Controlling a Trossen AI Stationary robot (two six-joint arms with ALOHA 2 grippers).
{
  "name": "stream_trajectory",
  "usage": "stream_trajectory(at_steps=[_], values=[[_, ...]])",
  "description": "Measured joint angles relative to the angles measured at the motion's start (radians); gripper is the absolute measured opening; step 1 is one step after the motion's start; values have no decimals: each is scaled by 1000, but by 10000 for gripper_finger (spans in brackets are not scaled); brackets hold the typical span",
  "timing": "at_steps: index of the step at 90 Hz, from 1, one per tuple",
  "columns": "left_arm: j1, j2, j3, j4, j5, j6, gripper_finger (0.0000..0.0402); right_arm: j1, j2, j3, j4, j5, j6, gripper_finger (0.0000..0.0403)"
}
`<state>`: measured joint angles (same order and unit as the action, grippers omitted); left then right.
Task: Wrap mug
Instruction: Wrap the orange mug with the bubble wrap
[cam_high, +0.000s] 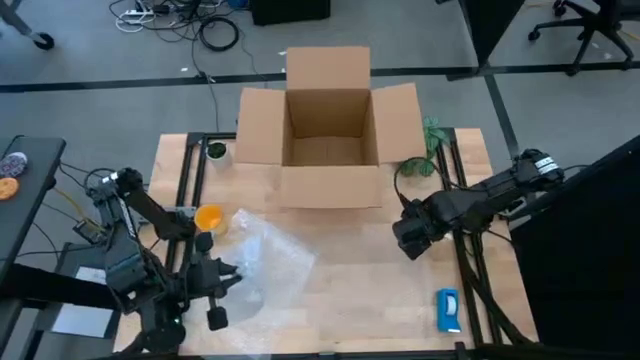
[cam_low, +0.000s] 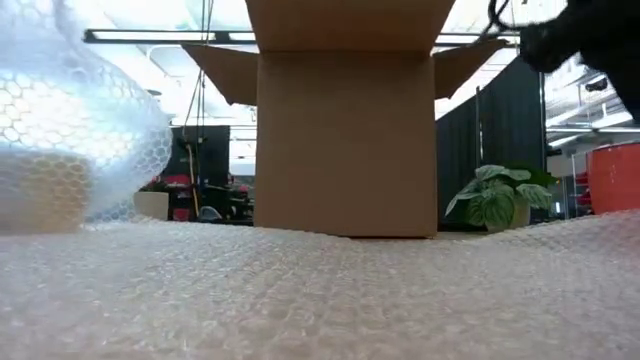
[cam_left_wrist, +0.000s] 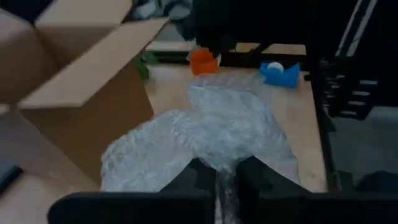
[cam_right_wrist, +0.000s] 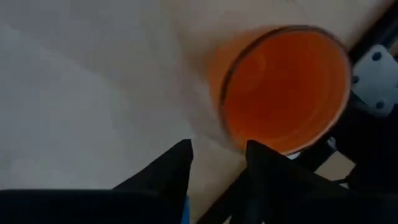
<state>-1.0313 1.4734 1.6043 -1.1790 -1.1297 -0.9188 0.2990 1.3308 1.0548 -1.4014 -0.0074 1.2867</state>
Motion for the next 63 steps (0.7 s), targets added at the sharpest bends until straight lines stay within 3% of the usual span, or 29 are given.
stream_trajectory(at_steps=[22, 33, 43, 55, 63], values=[[13, 0, -55, 43, -38, 25, 3, -91, 0, -119, 202, -41, -89, 131], [26, 0, -56, 47, -40, 25, 15, -108, 0, -149, 234, 16, -113, 120], [37, 0, -56, 60, -39, 57, 23, -110, 0, -162, 229, 38, -118, 86], [49, 0, -56, 83, -37, 103, 24, -102, 0, -163, 225, 34, -138, 16], [58, 0, -56, 90, -37, 103, 22, -88, 0, -149, 214, 48, -166, 8]])
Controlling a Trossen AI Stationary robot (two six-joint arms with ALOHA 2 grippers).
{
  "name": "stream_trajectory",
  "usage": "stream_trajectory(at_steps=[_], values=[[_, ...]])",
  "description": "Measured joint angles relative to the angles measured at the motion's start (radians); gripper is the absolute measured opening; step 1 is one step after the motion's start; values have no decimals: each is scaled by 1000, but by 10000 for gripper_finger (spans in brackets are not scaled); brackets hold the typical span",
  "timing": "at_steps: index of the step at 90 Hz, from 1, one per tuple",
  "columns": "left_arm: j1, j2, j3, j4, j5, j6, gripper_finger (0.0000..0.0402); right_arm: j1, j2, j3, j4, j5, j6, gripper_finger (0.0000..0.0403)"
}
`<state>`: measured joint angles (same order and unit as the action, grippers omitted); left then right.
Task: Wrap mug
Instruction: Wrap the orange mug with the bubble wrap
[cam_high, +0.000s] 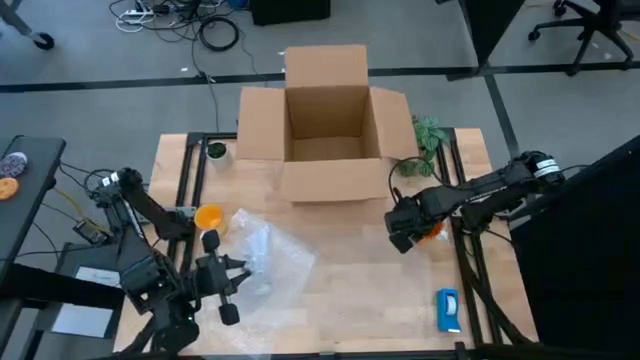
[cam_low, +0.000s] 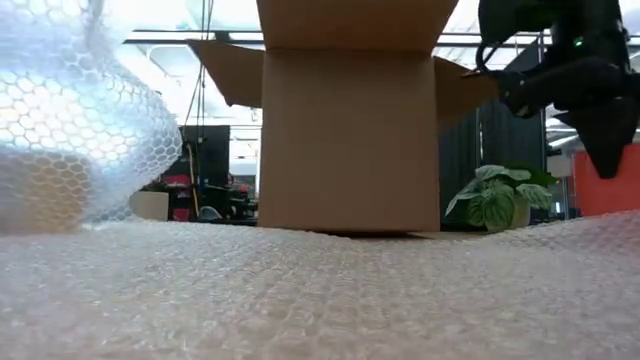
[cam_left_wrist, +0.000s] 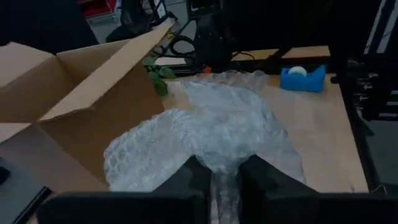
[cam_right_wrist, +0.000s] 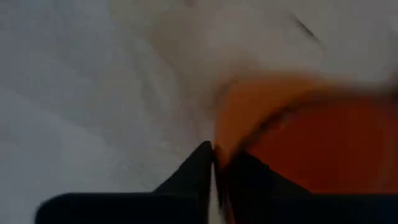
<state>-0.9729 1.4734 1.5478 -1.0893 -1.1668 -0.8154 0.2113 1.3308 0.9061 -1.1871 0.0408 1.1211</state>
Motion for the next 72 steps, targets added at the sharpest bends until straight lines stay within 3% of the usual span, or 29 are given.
stream_trajectory(at_steps=[13, 22, 36, 55, 72], values=[[18, 0, 0, 2, 6, -5, 21, 64, 0, 82, 0, 66, -5, 3], [29, 0, 0, 5, 17, -5, 21, 130, 0, 160, 56, 168, -18, 2], [51, 0, 0, 16, 16, -6, 21, 217, 0, 237, 326, 304, -180, 1], [85, 0, 14, 53, 17, 55, 21, 236, 79, 236, 616, 235, -317, 1], [90, -1, 117, 102, 18, 180, 21, 279, 227, 249, 953, 166, -564, 0]])
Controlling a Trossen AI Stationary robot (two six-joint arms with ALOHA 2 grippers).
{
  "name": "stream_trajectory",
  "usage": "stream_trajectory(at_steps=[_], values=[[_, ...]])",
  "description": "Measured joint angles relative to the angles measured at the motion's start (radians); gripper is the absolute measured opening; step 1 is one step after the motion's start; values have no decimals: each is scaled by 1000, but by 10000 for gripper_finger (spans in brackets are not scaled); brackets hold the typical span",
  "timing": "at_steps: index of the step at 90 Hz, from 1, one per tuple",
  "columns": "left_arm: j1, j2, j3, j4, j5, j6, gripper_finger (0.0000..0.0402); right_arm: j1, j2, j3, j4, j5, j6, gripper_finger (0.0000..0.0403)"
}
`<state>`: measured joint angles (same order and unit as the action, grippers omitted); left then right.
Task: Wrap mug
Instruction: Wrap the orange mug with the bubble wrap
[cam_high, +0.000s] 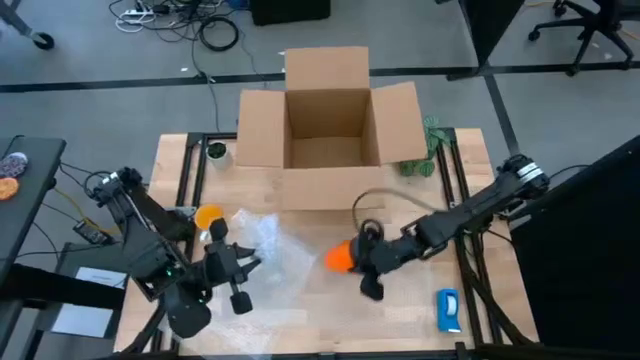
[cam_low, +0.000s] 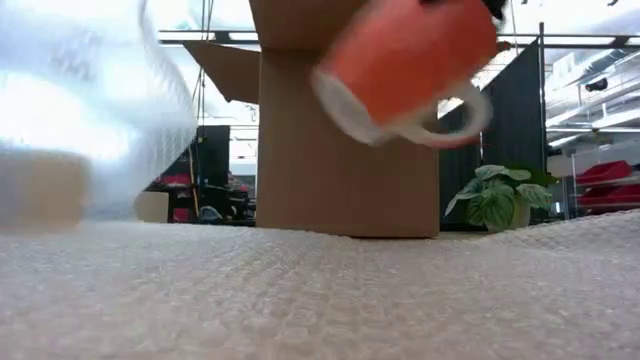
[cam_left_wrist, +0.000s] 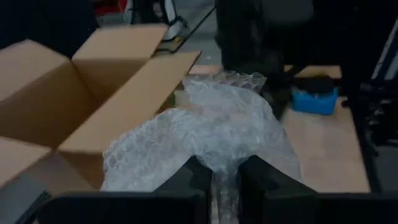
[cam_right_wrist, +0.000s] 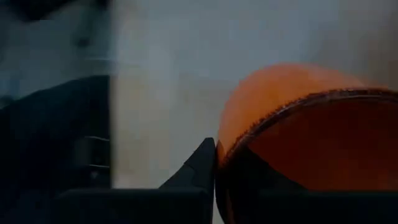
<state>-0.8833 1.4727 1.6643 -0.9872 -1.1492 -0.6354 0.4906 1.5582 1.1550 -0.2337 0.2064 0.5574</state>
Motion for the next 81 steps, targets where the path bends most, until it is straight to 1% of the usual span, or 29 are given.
stream_trajectory(at_steps=[8, 15, 21, 40, 49, 57, 65, 81], values=[[-1, 0, 60, 2, 11, 60, 21, 5, 64, 67, 70, 3, -76, 0], [-2, -1, 113, 1, 42, 84, 21, 2, 121, 146, 21, 14, -117, 0], [-7, -1, 155, 0, 64, 96, 21, 2, 179, 227, -64, 13, -141, 0], [-9, -1, 246, 10, 89, 147, 21, 0, 352, 496, -449, 6, -161, 0], [-8, -2, 268, 67, 103, 207, 21, -3, 420, 586, -569, 8, -177, 0], [-9, -2, 285, 134, 128, 290, 21, -8, 470, 646, -652, 10, -197, 0], [-9, -2, 291, 206, 162, 359, 21, -10, 508, 672, -716, 8, -208, 0], [-9, -1, 291, 319, 187, 458, 21, -15, 521, 677, -731, 0, -228, 0]])
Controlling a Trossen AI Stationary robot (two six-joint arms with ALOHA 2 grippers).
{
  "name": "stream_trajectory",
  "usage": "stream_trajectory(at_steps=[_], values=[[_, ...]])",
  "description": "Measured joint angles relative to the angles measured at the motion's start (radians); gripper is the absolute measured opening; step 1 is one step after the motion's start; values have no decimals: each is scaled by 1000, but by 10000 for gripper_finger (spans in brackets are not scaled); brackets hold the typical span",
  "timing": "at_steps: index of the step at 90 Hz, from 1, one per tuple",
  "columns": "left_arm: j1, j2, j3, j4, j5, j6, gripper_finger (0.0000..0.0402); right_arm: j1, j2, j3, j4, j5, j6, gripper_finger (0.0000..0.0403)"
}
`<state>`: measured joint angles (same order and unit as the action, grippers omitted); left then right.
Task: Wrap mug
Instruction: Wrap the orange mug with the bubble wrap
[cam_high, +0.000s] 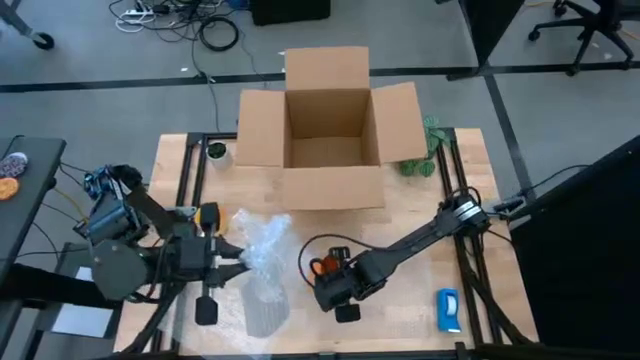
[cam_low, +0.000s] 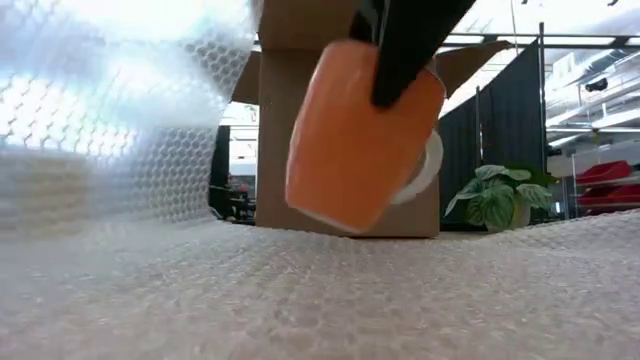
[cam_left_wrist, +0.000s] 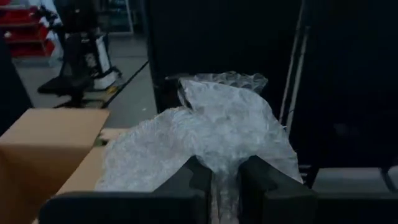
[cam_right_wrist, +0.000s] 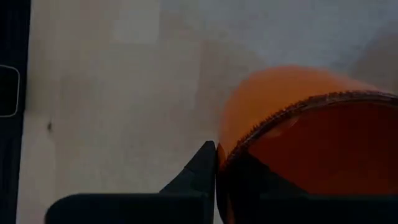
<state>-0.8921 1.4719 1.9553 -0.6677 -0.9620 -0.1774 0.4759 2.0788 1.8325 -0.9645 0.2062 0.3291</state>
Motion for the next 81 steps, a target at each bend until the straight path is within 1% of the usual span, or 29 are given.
stream_trajectory(at_steps=[19, 25, 37, 47, 57, 81], values=[[0, 0, 0, 77, -1, 83, 21, -2, 7, 0, -2, -2, -19, 0], [0, 0, 0, 93, -1, 98, 21, -3, 15, -1, -5, -19, -20, 0], [0, 0, 0, 102, -1, 99, 21, -2, 15, -23, 56, -18, -20, 0], [0, 0, 0, 101, -1, 99, 21, -3, 15, -23, 61, 1, -20, 0], [0, 0, -1, 99, -1, 99, 21, -3, 15, -29, 125, 1, -27, 0], [0, 0, -1, 96, -1, 99, 21, -3, 15, -32, 140, 2, -34, 0]])
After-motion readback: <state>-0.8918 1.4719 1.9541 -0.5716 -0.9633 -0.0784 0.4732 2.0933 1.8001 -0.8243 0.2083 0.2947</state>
